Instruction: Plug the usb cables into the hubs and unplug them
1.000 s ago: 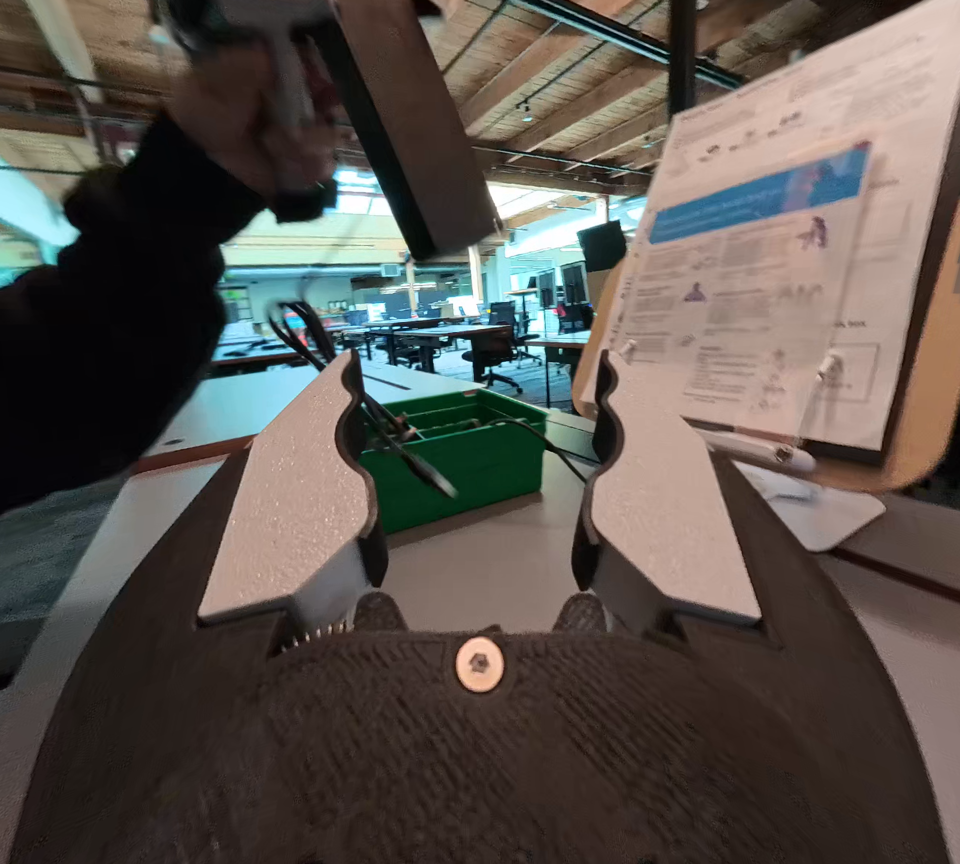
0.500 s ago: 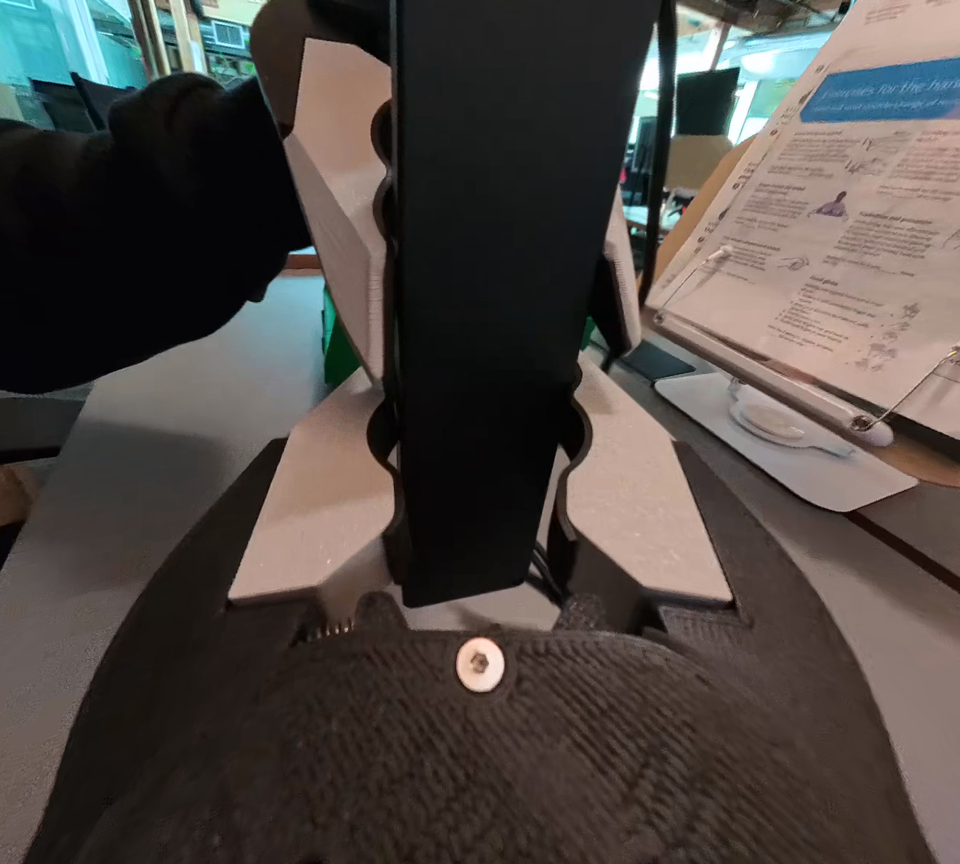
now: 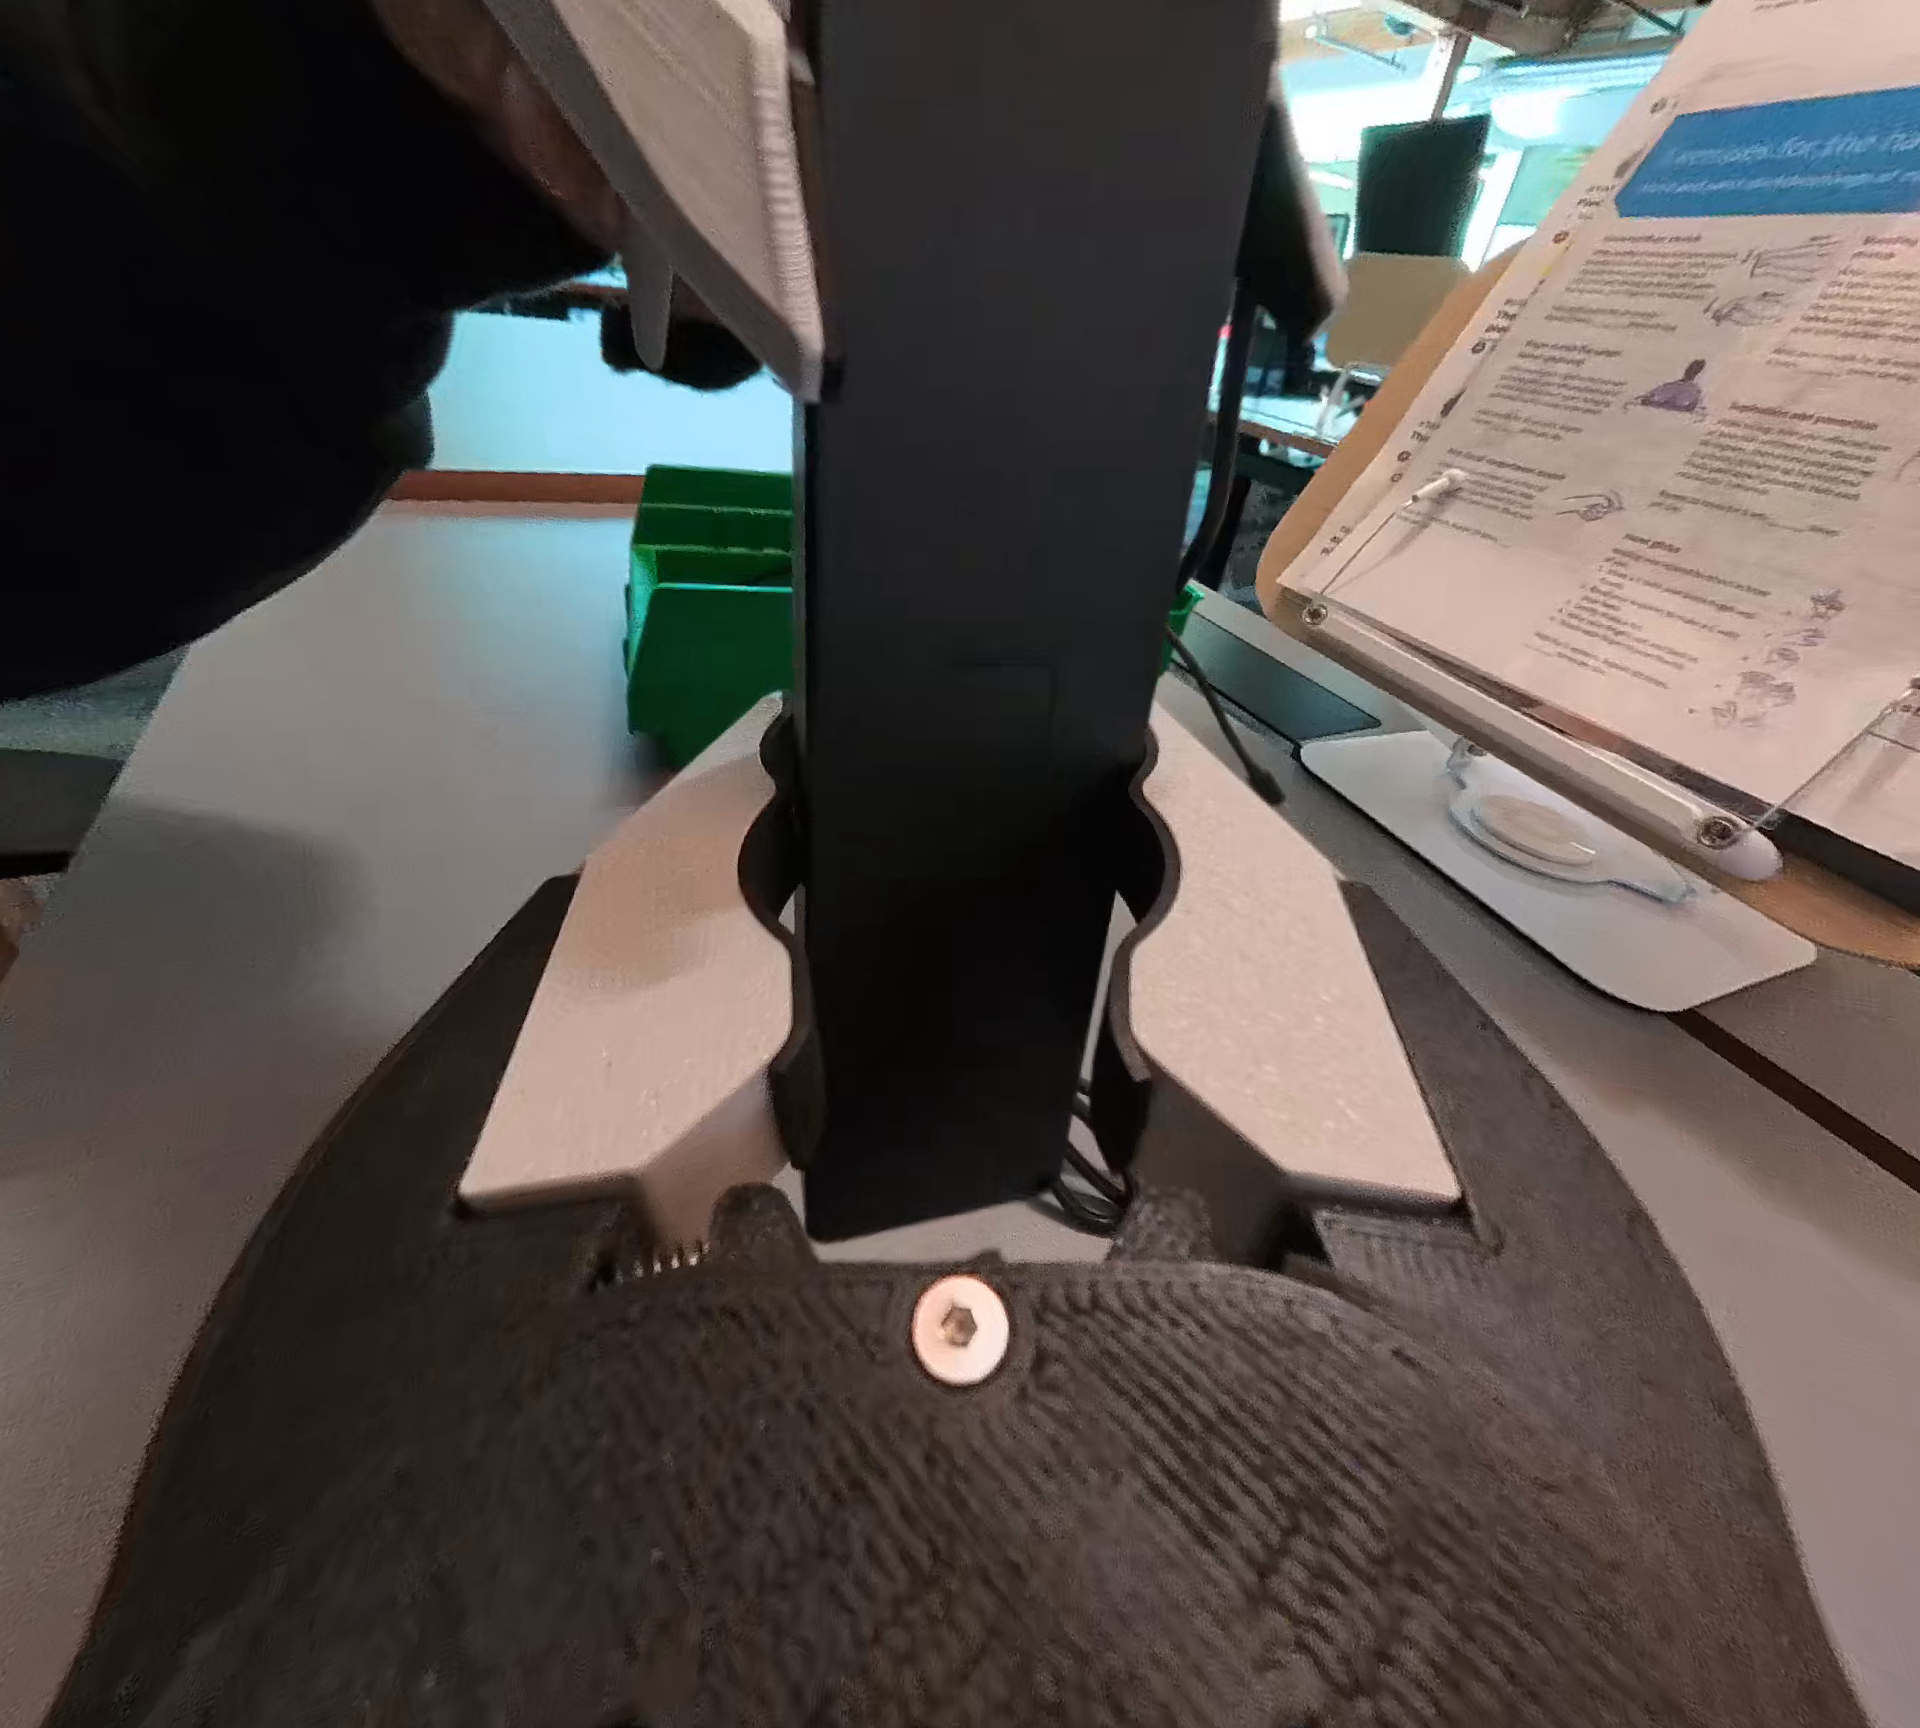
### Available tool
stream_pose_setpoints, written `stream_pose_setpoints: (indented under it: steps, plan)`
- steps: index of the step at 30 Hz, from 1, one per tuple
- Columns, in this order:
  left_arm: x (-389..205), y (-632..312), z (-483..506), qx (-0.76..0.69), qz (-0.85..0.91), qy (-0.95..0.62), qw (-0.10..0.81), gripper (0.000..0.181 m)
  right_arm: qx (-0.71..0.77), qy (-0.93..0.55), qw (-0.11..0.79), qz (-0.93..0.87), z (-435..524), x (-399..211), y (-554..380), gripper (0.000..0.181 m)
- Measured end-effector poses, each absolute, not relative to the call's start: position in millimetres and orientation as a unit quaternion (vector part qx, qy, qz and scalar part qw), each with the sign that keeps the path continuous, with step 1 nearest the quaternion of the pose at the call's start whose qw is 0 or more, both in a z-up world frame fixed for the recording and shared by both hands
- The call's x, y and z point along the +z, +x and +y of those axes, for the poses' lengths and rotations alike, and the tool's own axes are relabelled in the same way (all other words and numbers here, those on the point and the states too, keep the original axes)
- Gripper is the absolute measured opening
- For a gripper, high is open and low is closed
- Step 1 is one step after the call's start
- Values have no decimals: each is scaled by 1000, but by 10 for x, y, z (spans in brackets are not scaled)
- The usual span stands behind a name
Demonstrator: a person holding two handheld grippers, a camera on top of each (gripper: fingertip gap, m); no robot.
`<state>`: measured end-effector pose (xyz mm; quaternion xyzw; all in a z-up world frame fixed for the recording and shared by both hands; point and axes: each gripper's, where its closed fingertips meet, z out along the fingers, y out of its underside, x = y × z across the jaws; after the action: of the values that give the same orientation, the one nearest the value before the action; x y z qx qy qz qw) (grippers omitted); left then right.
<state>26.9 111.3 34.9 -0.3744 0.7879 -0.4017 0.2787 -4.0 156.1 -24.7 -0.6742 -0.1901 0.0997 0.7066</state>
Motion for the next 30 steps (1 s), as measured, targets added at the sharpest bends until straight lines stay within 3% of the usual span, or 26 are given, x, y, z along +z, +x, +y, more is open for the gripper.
stream_pose_setpoints:
  steps: [6,8,30]
  plan:
    - [329,235,1056,-383,805,-348,288,54,110,-666,715,-182,1561,-228,-74,61]
    - [320,201,1011,-381,815,-334,283,54,153,-660,719,-157,1556,-166,-73,86]
    - [127,244,830,-357,844,-289,276,54,154,-678,695,-184,1604,-272,-257,71]
